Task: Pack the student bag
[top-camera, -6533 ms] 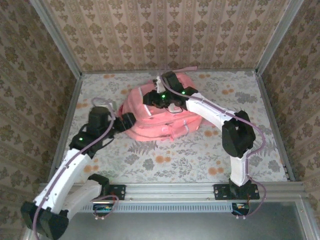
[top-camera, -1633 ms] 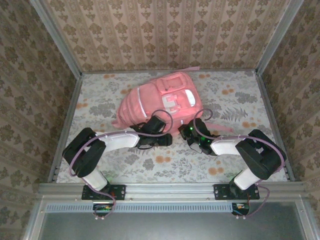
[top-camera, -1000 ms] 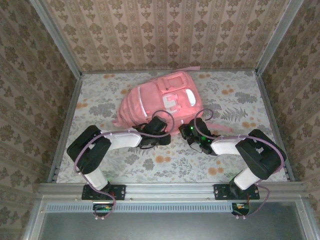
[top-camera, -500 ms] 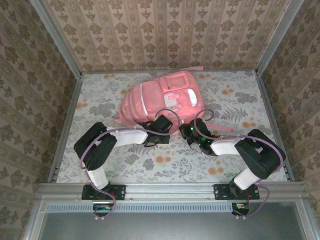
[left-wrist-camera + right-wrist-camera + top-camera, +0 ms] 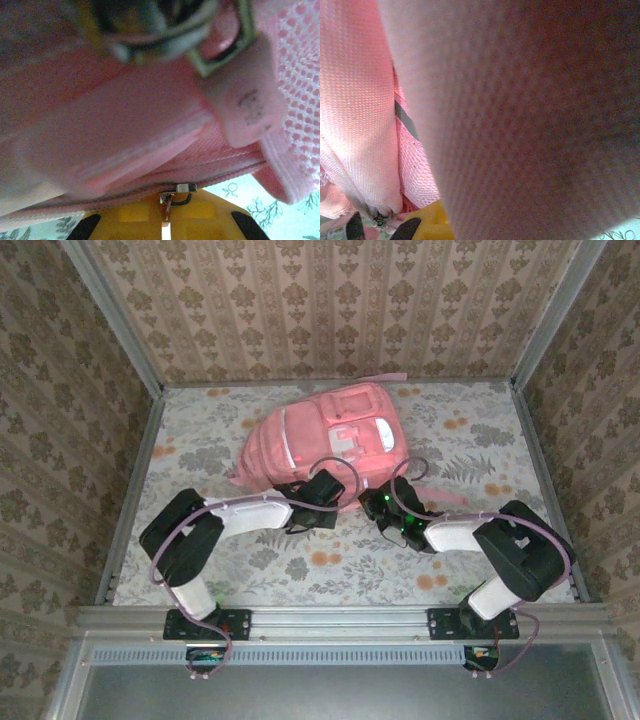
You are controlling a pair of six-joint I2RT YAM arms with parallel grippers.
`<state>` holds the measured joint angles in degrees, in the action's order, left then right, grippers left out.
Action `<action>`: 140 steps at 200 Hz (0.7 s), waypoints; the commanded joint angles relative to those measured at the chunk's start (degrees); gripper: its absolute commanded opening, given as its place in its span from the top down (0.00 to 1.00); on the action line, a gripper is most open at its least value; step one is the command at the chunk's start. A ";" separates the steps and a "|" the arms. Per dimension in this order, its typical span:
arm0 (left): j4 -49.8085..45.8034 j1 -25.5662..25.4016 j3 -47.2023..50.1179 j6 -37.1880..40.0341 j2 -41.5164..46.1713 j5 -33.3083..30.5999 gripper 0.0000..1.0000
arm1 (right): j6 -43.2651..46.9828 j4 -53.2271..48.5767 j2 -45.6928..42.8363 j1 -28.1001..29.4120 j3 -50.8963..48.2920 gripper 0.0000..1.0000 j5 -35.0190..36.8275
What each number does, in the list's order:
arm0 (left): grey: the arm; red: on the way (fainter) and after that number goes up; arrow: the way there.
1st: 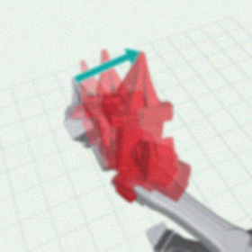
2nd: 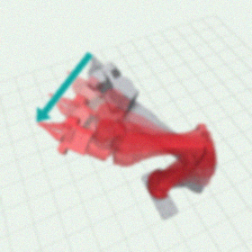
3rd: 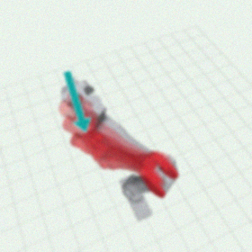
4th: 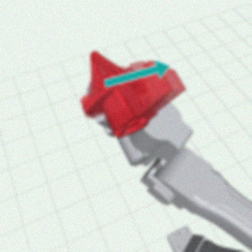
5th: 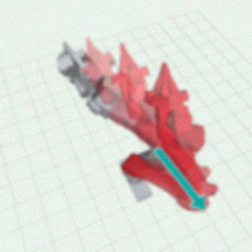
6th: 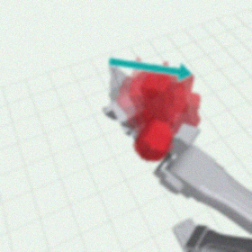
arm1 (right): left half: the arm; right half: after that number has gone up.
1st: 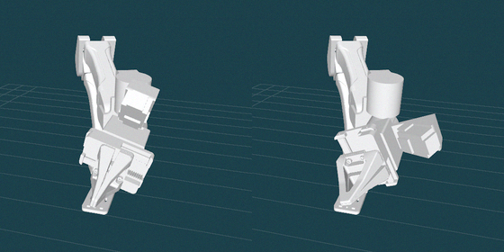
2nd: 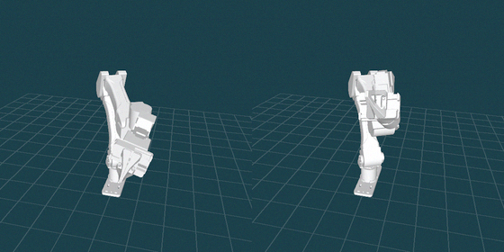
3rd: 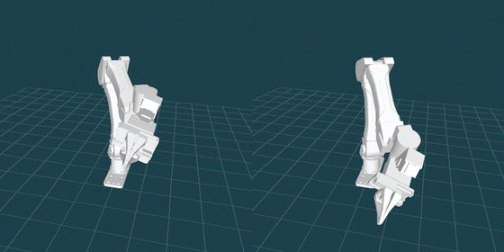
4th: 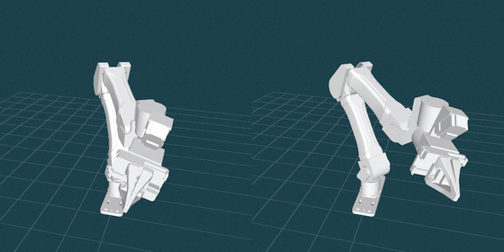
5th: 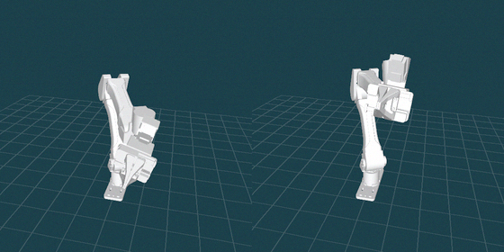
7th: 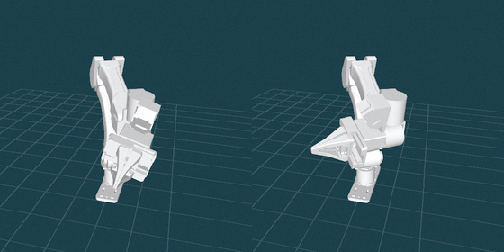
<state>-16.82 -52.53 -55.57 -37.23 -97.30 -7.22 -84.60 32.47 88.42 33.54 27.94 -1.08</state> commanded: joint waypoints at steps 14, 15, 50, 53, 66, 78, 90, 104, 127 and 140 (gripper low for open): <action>-8.70 1.07 2.43 1.29 4.56 -6.25 0.98 | 3.45 -6.51 -1.61 -2.65 -0.70 1.00 2.55; -8.77 1.09 2.50 1.29 4.65 -6.24 0.98 | 3.47 -6.56 -1.59 -2.72 -0.65 1.00 2.57; -9.95 2.11 4.95 1.31 7.43 -6.23 0.98 | 5.18 -8.25 -1.48 -4.43 0.26 1.00 2.55; -10.05 2.21 5.13 1.29 7.73 -6.22 0.98 | 5.46 -8.49 -1.54 -4.61 0.31 1.00 2.58; -10.41 2.69 6.15 1.12 8.82 -6.10 0.98 | 6.39 -9.67 -1.80 -5.50 0.62 1.00 2.92; -10.52 3.12 7.27 0.98 10.15 -5.81 0.98 | 7.30 -10.91 -2.17 -6.73 0.83 1.00 2.99; -10.52 3.72 8.42 0.83 11.52 -5.41 0.97 | 8.28 -11.98 -2.41 -8.12 1.19 1.00 3.10; -10.60 4.60 9.74 0.76 12.98 -5.04 0.98 | 9.96 -14.19 -2.46 -9.58 2.25 1.00 3.10; -10.88 6.11 11.49 0.83 15.32 -4.25 0.98 | 11.99 -16.25 -1.86 -11.98 3.85 1.00 3.49; -11.13 6.88 12.24 1.07 16.55 -3.94 0.98 | 13.22 -18.44 -1.10 -13.50 5.56 1.00 3.71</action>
<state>-21.93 -47.64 -45.60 -36.56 -83.42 -9.32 -75.37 21.96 86.94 24.58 30.96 -6.22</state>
